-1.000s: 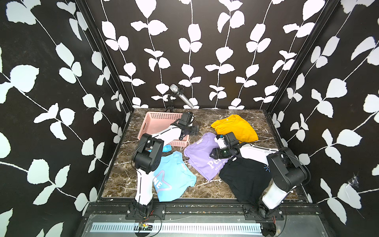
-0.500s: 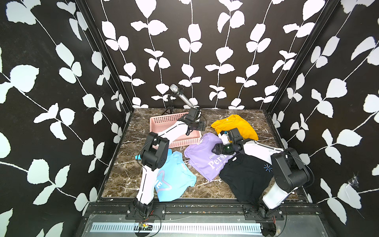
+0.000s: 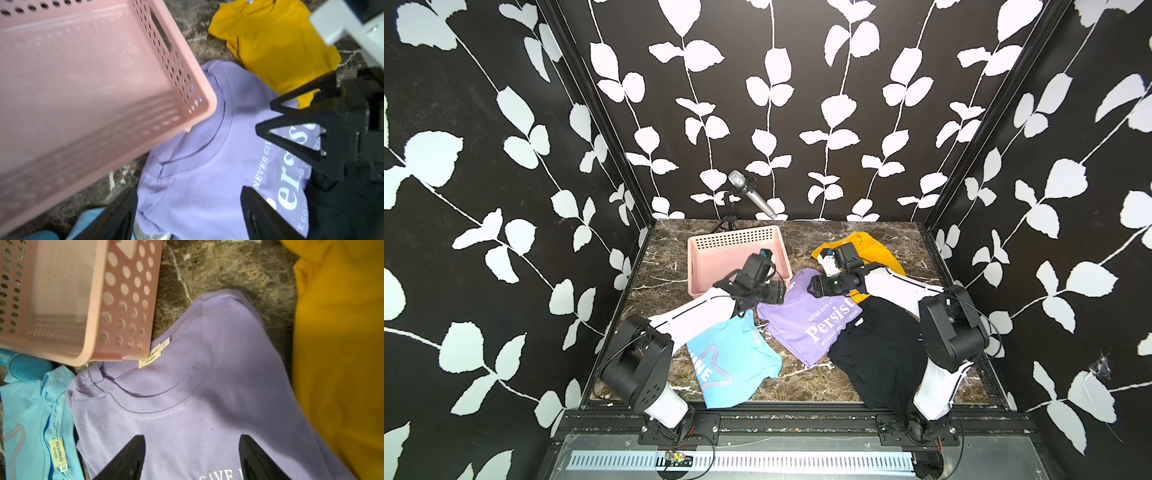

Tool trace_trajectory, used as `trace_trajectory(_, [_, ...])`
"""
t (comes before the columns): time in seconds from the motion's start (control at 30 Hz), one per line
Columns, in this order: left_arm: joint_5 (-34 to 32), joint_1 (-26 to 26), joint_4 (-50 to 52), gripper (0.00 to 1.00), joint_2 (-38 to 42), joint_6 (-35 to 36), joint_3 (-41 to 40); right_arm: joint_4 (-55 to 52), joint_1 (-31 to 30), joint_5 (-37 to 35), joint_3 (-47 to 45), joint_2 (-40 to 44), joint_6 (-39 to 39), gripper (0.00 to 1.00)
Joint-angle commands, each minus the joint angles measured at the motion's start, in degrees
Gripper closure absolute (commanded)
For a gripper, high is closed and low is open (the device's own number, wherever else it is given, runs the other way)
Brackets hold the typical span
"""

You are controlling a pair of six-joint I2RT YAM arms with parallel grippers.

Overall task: Put the folded t-shirts into the basket
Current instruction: Adjust the T-shirt at the center of the board.

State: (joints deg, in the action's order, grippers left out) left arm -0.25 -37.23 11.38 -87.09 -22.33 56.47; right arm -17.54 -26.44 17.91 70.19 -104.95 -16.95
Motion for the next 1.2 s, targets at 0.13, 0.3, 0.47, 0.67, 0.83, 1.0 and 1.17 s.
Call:
trace_trajectory(0.13, [-0.37, -5.31, -5.08, 0.21, 1.34, -7.72, -7.22, -5.80, -0.72, -5.87, 3.50, -0.99, 4.33, 0.26])
trace_trajectory(0.3, [-2.63, -8.45, -8.38, 0.23, -3.52, -10.95, -7.10, -5.41, -0.72, -5.02, 0.63, -0.95, 4.13, 0.26])
trace_trajectory(0.47, [-10.14, -11.11, -6.26, 0.25, -4.43, -12.33, -7.11, -5.57, -0.72, -6.03, -1.20, 0.71, 4.33, 0.26])
trace_trajectory(0.67, [-15.18, -13.46, -4.21, 0.24, -0.73, -13.89, -9.88, -3.82, -0.74, -5.01, -2.97, -0.31, 3.47, 0.26])
trace_trajectory(0.83, [-16.64, -13.74, -4.97, 0.25, 0.16, -18.03, -13.70, -1.98, -0.72, -3.99, -5.10, -1.28, 2.27, 0.26])
trace_trajectory(1.0, [-15.40, -13.74, -6.86, 0.29, -2.78, -18.61, -13.45, -0.87, -0.72, -3.29, -6.29, -1.31, 1.58, 0.27])
trace_trajectory(1.17, [-12.52, -13.83, -10.23, 0.39, -6.93, -20.23, -12.59, 0.10, -0.87, -2.75, -7.47, -0.85, 0.61, 0.27])
